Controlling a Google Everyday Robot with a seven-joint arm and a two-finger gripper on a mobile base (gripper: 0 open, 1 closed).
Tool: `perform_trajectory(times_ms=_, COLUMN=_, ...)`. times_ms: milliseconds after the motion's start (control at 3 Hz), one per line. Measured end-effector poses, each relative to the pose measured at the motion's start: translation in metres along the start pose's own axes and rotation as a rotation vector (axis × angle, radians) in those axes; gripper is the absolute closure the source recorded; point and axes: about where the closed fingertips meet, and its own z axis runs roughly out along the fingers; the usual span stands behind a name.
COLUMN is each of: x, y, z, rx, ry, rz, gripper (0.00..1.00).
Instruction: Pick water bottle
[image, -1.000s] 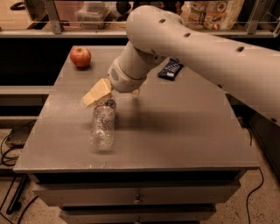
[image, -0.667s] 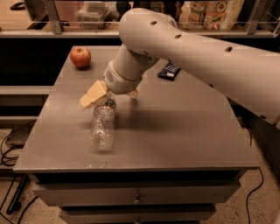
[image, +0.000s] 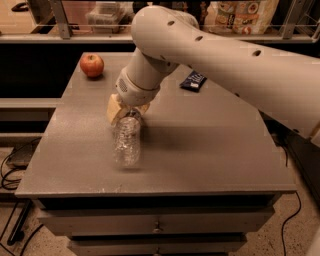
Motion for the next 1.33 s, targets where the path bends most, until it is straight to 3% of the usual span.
perform_trajectory(times_ms=333, x=-0.001, y=0.0, z=-0.001, rx=0.0, ry=0.0, rz=0.0, gripper=0.84)
perform_trajectory(times_ms=667, x=-0.013, y=-0.005, z=-0.024, rx=0.024, ry=-0.035, rz=-0.033, gripper=1.0)
perform_trajectory(times_ms=1000, x=-0.031, y=-0.025, z=-0.066, rx=0.027, ry=-0.113, rz=-0.075, gripper=1.0)
perform_trajectory(times_ms=1333, x=-0.05, y=-0.07, z=-0.133, rx=0.001, ry=-0.234, rz=-0.16, gripper=1.0)
